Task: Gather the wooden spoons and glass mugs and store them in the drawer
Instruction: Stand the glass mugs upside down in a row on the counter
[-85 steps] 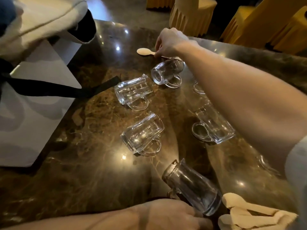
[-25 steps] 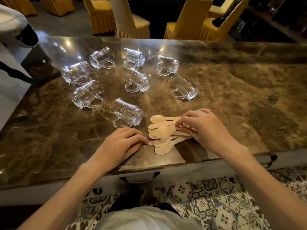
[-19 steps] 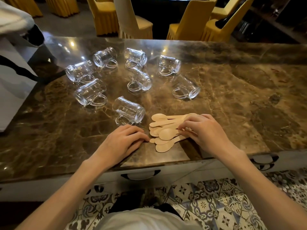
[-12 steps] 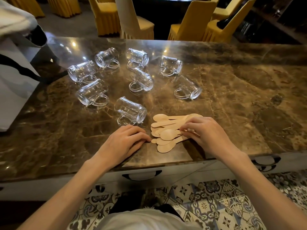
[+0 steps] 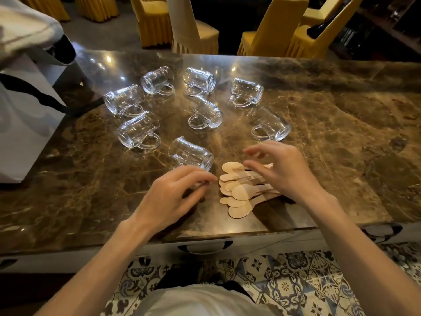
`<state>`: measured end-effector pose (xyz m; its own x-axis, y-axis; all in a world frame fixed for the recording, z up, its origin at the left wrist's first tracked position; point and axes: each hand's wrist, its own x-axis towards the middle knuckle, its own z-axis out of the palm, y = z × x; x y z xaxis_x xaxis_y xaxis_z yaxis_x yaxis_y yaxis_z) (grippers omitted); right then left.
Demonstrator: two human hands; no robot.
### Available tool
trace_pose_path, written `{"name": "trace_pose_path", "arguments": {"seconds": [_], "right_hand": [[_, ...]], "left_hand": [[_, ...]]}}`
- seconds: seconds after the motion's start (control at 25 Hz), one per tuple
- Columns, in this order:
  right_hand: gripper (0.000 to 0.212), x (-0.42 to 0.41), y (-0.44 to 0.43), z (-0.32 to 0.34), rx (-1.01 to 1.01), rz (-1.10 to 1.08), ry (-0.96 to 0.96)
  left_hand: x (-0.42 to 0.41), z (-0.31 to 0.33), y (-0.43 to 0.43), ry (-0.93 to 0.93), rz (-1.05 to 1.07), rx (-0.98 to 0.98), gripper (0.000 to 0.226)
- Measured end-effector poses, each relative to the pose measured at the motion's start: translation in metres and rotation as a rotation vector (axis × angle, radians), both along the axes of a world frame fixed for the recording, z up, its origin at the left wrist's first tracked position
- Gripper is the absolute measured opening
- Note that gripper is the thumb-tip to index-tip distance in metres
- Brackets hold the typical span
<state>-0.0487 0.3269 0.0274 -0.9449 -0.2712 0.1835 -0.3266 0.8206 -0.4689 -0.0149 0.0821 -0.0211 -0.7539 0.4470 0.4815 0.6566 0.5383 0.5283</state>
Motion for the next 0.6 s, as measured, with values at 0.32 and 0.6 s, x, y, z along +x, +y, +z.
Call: {"name": "trace_pose_path", "arguments": {"seconds": [0.32,0.6], "right_hand": [[0.059,-0.086,-0.062,-0.012,-0.309,-0.177,-0.041],[0.07,-0.125,-0.093,-0.039,-0.336,-0.272,-0.16]], "left_hand": [[-0.05,0.014,-0.069,-0.017,0.702,0.282,0.03],[-0.067,-0.009,-0.094,-0.269,0.832,0.312,0.047]]}}
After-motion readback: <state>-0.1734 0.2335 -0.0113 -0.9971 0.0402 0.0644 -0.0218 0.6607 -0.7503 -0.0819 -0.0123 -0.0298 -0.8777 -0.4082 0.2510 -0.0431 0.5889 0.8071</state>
